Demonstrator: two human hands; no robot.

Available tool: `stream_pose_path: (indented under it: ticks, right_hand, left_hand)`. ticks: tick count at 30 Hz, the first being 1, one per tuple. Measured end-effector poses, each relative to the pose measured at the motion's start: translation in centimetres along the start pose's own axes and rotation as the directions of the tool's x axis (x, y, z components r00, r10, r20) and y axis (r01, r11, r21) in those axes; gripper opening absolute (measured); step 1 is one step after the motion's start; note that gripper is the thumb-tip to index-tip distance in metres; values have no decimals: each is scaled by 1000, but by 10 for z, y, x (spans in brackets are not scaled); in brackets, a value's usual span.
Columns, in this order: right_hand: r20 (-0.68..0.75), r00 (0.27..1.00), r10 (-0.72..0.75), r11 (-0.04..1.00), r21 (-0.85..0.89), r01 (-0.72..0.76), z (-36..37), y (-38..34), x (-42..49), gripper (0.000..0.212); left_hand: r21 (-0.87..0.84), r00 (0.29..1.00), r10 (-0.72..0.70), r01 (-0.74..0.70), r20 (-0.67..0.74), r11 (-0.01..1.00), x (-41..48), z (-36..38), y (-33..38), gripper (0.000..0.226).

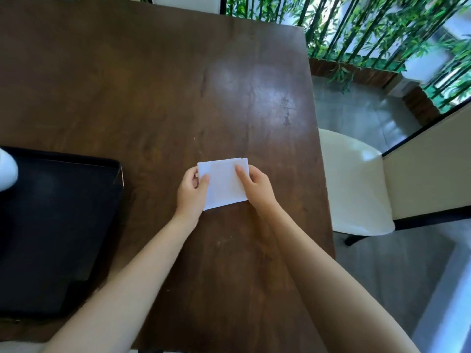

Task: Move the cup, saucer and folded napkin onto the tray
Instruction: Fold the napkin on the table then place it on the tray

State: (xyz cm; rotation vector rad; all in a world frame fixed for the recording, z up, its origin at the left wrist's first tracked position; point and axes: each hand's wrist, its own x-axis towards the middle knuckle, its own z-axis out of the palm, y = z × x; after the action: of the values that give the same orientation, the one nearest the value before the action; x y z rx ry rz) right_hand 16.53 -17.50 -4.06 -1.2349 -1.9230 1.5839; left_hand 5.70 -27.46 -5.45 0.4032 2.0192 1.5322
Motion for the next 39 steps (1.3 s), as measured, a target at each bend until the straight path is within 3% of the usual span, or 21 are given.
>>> stream_pose_path:
  ticks: [7,13,18,29,31,35,39]
  right_hand:
    - [-21,997,69,980,189,-64,-4,-5,14,16]
    - [-37,994,101,995,29,-100,5,-6,27,25]
    - [-125,992,11,987,-156,-30,19,-7,33,21]
    - [-223,974,-39,940,-340,-40,34,-5,34,27]
    - [-228,966,-121,896,-445,7,37,-4,34,26]
    - [-193,924,-330,694,-714,99,41,2,38,25]
    - [-137,922,-363,663,-734,151,43,9,40,28]
  left_hand:
    - [22,999,-33,33,0,999,7,1,-2,26]
    - [101,993,64,-53,-101,993,13,4,3,9]
    - [150,983,13,15,-184,989,14,10,-2,19]
    - [256,971,81,-21,-227,967,13,13,0,22]
    - [354,959,135,-40,-247,934,13,13,1,24]
    - [604,939,259,-74,-225,794,16,9,1,26]
    - [718,931,332,-128,-150,684,18,7,-5,22]
